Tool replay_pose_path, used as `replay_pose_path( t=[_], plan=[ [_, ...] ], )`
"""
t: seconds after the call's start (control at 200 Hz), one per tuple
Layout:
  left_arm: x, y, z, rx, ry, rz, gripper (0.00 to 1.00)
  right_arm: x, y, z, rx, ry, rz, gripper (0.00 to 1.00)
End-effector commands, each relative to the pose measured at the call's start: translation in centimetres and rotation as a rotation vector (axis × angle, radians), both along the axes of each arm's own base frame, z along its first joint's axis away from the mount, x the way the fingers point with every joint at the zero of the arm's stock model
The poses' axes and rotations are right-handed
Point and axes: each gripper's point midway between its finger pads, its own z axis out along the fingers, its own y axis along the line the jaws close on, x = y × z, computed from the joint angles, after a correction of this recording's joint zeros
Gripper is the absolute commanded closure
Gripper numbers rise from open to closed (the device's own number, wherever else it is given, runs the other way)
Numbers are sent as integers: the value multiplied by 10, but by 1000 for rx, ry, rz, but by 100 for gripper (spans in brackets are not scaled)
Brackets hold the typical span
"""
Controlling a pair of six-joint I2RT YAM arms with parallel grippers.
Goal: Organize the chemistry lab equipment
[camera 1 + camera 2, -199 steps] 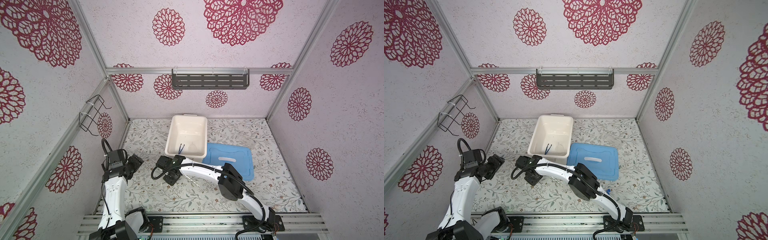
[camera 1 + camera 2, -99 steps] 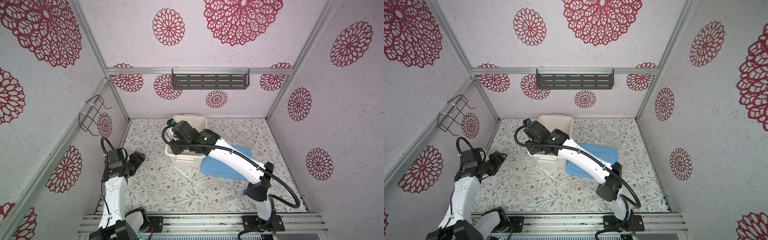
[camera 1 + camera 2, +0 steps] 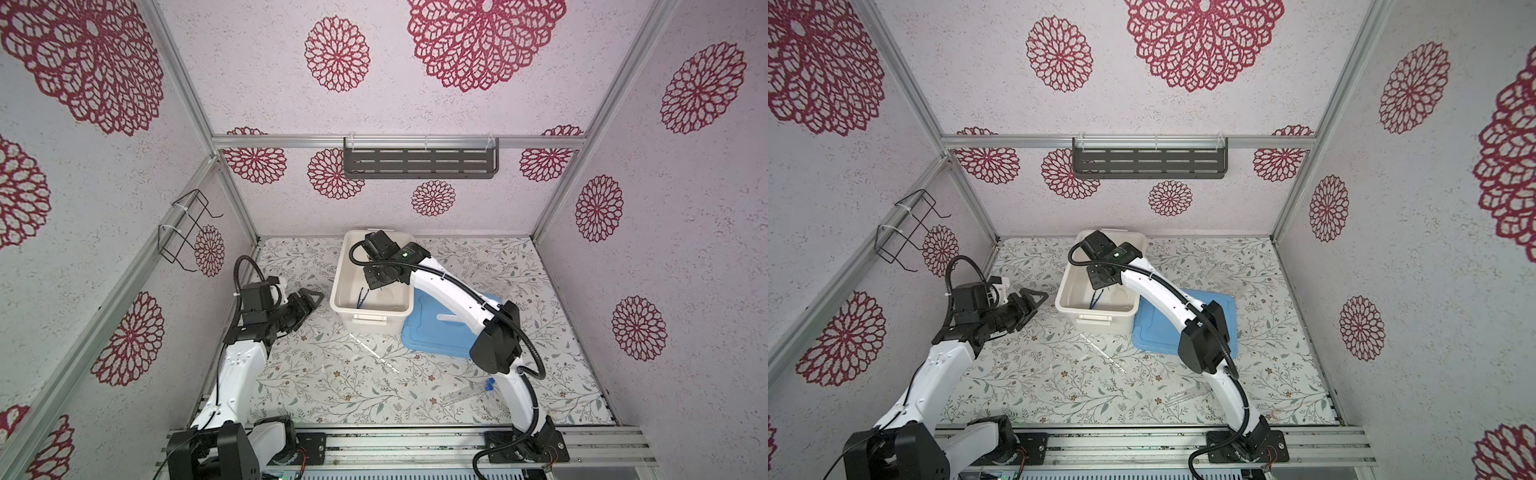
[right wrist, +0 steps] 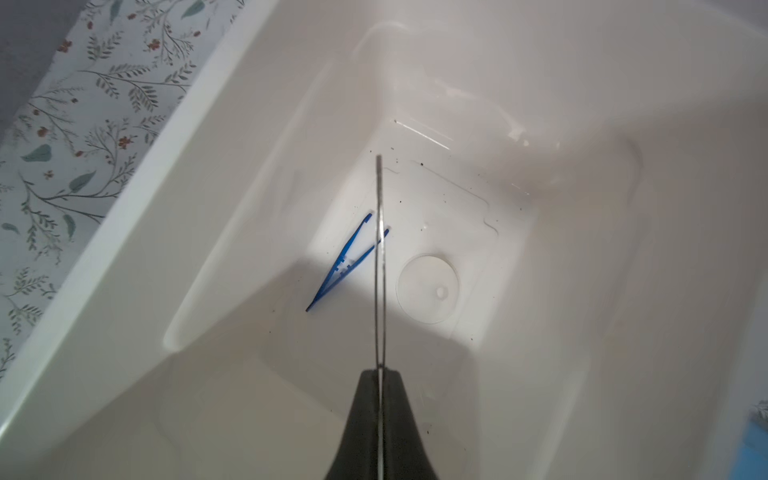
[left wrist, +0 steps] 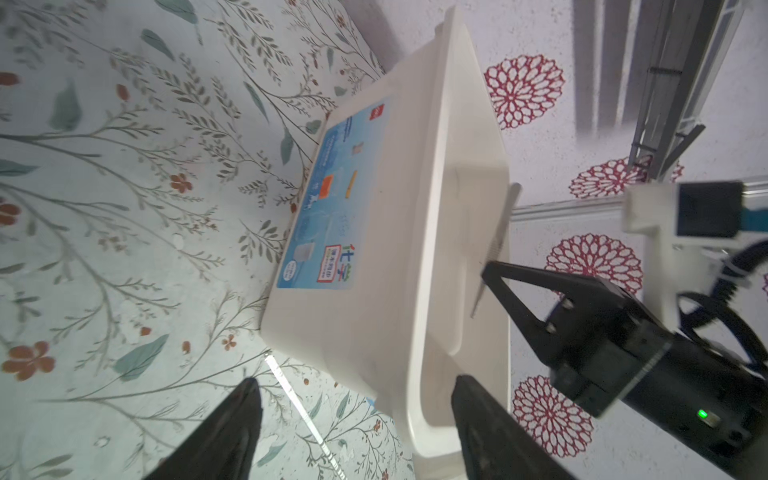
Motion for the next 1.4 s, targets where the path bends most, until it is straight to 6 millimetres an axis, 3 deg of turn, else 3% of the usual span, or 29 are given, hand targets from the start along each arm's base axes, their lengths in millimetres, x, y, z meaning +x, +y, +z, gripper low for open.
replay_pose_path(
  t=[0.0,0.165,0.525,0.736,0.921,1.176,1.396],
  plan=[
    [16,-19,5,-1,-41,-63,25,21,-3,10,44,-37,-95,94],
    [22,-53,4,-21,-39,-160,26,31,-1,-10,80,2,-174,96],
    [17,-94,1,-60,-30,-292,28,44,-11,-57,50,54,-297,96],
    [7,-101,-2,-83,-8,-313,27,45,-17,-79,11,74,-337,96],
    [-5,-84,7,-21,-23,-275,24,47,-17,-92,-8,78,-336,95],
    [-26,-32,18,57,-46,-134,23,56,-15,-115,-43,64,-304,93],
    [-48,4,8,188,4,-24,22,60,-10,-106,-12,49,-285,80]
  ],
)
